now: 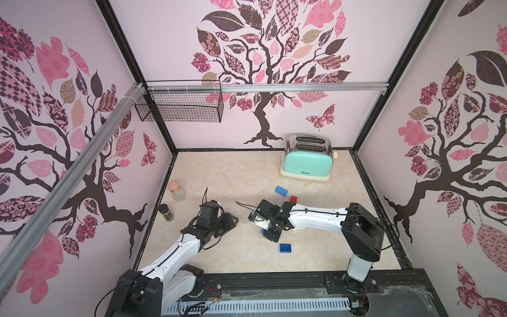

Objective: Assemble a heart with lego
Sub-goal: Pick up the lego brick from the center of the board.

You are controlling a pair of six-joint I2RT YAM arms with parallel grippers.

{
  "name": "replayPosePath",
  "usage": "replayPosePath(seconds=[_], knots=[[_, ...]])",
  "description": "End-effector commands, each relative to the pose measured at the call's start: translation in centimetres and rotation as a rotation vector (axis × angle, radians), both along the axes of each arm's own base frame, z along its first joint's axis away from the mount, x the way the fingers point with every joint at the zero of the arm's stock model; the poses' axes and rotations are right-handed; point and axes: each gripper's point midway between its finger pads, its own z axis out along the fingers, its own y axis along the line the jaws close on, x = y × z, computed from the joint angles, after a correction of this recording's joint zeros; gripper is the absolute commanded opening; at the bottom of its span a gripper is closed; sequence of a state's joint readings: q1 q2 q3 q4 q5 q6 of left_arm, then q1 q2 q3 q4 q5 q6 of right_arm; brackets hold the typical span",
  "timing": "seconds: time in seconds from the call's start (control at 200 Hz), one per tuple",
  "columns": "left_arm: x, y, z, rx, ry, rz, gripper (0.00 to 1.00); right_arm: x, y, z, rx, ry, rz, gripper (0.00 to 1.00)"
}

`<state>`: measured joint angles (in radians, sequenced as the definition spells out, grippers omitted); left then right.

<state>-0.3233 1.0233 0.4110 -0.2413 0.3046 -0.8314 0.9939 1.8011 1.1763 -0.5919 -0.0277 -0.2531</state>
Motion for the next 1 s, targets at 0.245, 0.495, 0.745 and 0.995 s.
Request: replayPosePath(seconds=[0.245,0.495,0.745,0.995], knots=[[-0.3,2.4,0.1,-0.032,0.03,0.067,0.48,0.7,1.9,-0.1,0.004,-0.082,0.304,0.41],[-0.6,1.8,0.3,-0.063,0.028,0.04,0.5,-0.5,1.4,1.1,0.04,-0.069,0.307,0.61],[-0.9,0.9,0.9,-0.105,0.026,-0.003,0.5,-2.1,-1.1,4.2,0.1,-0.064,0.277,0.64],[-1.5,0.0,1.2,-0.121,0.029,-0.039,0.5,-4.6,-5.7,2.3,-0.004,0.018,0.225,0.64]])
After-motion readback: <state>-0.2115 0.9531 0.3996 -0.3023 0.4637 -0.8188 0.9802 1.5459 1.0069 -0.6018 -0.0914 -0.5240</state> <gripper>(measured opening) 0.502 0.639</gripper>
